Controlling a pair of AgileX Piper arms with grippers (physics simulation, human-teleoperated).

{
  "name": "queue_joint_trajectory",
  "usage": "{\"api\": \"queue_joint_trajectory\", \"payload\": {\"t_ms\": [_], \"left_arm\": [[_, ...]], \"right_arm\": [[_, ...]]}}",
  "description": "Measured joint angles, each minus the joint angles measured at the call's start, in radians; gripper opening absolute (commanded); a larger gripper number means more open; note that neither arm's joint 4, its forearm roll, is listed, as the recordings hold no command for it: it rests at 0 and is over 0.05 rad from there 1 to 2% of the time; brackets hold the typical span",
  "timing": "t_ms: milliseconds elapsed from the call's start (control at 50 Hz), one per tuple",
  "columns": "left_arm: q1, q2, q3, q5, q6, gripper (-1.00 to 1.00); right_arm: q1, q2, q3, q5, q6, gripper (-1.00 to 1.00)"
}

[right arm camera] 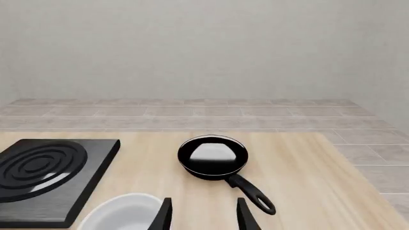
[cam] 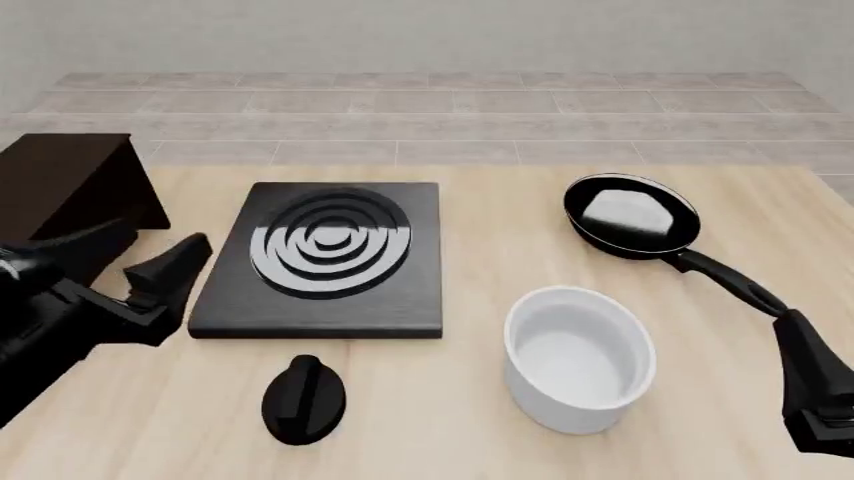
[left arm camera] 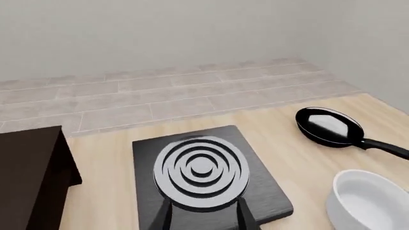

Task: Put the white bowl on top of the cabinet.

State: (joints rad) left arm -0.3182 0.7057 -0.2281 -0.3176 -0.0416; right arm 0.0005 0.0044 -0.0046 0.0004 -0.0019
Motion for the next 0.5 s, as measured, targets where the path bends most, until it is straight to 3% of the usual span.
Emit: {"api": "queue_joint_trajectory", "payload": {"t_ms": [500], "left_arm": [[-0.197,0.312,-0.191,-0.021,0.002,1.00]], "right_arm": [[0.000,0.001,0.000,0.000,0.000,1.00]]}}
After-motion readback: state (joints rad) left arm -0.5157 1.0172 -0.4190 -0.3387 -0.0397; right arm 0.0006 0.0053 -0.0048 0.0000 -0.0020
